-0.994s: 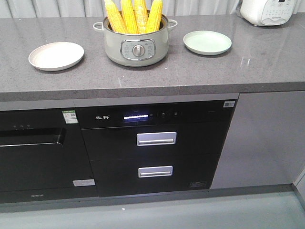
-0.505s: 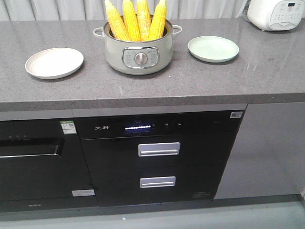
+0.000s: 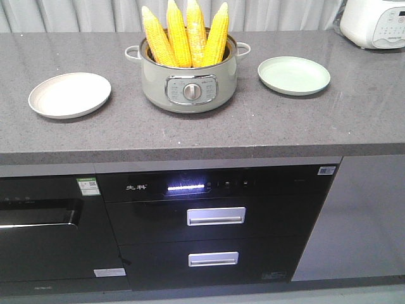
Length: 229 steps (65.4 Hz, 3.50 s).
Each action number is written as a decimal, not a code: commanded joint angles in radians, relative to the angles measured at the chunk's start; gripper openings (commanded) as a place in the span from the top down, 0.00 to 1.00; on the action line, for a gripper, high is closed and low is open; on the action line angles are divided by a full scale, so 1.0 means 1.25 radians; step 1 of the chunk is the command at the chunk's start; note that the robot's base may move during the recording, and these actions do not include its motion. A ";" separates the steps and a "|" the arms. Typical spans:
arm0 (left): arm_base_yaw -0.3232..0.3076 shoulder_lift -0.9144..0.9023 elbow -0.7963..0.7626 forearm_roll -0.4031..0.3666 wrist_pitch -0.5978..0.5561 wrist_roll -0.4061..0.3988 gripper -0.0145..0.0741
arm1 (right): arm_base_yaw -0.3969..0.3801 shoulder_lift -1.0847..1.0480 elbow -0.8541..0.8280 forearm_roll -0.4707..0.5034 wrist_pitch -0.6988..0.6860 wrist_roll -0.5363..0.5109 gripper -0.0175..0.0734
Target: Distribute corn equally
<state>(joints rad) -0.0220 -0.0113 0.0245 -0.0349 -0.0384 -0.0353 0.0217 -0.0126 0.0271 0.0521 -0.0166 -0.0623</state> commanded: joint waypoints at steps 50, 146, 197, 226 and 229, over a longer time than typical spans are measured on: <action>0.000 -0.013 -0.013 -0.007 -0.060 -0.004 0.84 | -0.004 -0.005 0.007 -0.008 -0.059 -0.004 0.82; 0.000 -0.013 -0.013 -0.007 -0.060 -0.004 0.84 | -0.004 -0.005 0.007 -0.008 -0.059 -0.004 0.82; 0.000 -0.013 -0.013 -0.007 -0.060 -0.004 0.84 | -0.004 -0.005 0.007 -0.008 -0.059 -0.004 0.82; 0.000 -0.013 -0.013 -0.007 -0.060 -0.004 0.84 | -0.004 -0.005 0.007 -0.008 -0.059 -0.004 0.82; 0.000 -0.013 -0.013 -0.007 -0.060 -0.004 0.84 | -0.004 -0.005 0.007 -0.008 -0.059 -0.004 0.82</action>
<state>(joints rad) -0.0220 -0.0113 0.0245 -0.0349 -0.0384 -0.0353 0.0217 -0.0126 0.0271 0.0521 -0.0166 -0.0623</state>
